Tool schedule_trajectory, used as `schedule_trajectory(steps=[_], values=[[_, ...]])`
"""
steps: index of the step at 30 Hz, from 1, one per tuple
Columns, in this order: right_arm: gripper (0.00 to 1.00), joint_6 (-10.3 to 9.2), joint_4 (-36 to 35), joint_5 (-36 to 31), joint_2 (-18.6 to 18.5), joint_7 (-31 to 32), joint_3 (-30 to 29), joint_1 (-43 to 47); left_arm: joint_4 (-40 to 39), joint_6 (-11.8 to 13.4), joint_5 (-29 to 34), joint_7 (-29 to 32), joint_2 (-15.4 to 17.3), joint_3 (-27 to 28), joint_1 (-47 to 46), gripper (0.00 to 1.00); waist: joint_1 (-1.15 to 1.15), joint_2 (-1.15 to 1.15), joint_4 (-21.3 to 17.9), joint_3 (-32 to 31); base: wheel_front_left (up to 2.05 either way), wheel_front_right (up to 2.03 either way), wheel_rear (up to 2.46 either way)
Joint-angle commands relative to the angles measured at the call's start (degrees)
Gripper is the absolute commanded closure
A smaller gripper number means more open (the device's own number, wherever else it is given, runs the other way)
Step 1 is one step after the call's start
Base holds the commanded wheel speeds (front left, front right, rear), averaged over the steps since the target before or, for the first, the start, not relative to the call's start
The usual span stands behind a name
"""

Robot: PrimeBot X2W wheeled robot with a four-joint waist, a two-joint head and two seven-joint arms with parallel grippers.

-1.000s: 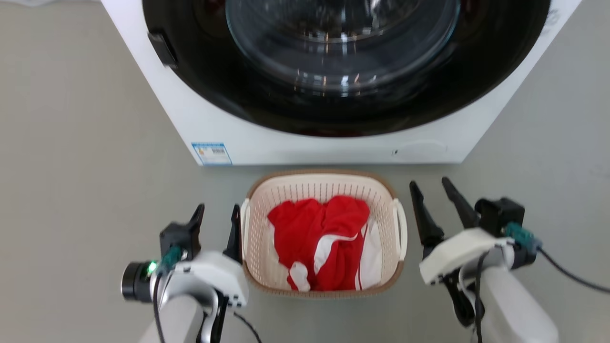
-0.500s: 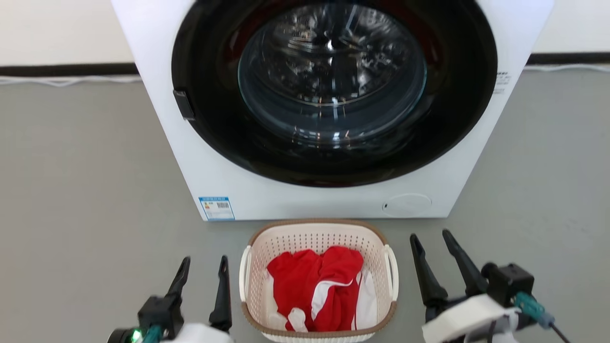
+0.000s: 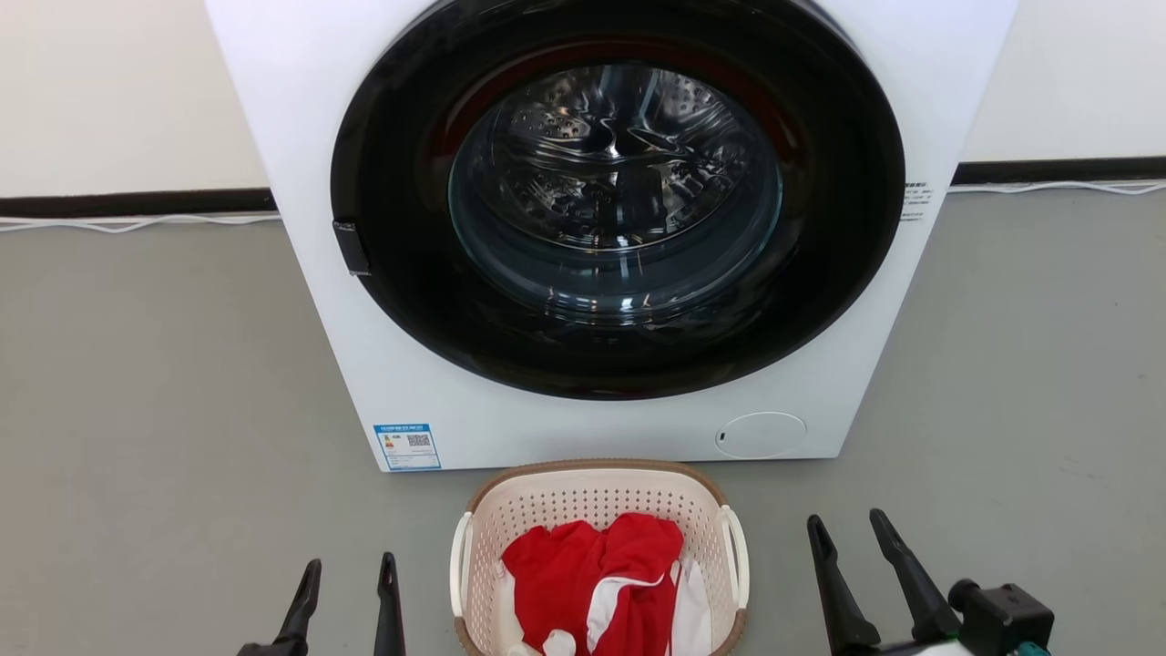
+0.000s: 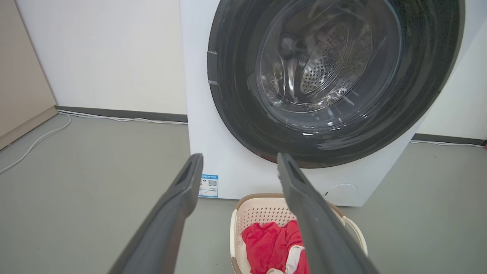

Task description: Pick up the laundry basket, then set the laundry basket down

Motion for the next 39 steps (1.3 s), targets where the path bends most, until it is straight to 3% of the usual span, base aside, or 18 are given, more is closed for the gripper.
schedule_trajectory(steps=[1,23,36,37,39], values=[[0.00,0.36,-2.2,-0.1,0.0,-0.6,1.0,-0.1,-2.3,0.3,0.9,-0.4,-0.4,2.2,-0.5,0.00,0.00,0.00,-0.3,-0.4,0.00,0.00,0.00],[0.00,0.36,-3.2,0.3,0.0,-0.6,-0.5,2.4,-3.6,-1.6,2.0,-0.4,-1.0,3.0,2.3,0.00,0.00,0.00,-1.2,-2.6,0.00,0.00,0.00],[0.00,0.36,-3.6,0.2,0.0,-0.6,-1.5,2.2,-3.4,-0.8,2.5,-0.4,-1.1,4.0,2.3,0.00,0.00,0.00,-0.9,-2.4,0.00,0.00,0.00],[1.00,0.00,-1.7,0.1,0.1,0.0,-2.7,3.4,-2.0,-1.0,2.0,0.0,-0.9,2.2,4.0,1.00,0.00,0.00,-0.9,-2.4,0.00,0.00,0.00],[1.00,-0.05,-0.7,0.1,0.1,0.1,-2.6,3.5,-0.8,-1.0,2.0,0.0,-1.1,2.2,4.0,1.00,0.00,0.00,-0.9,-2.4,0.00,0.00,0.00]])
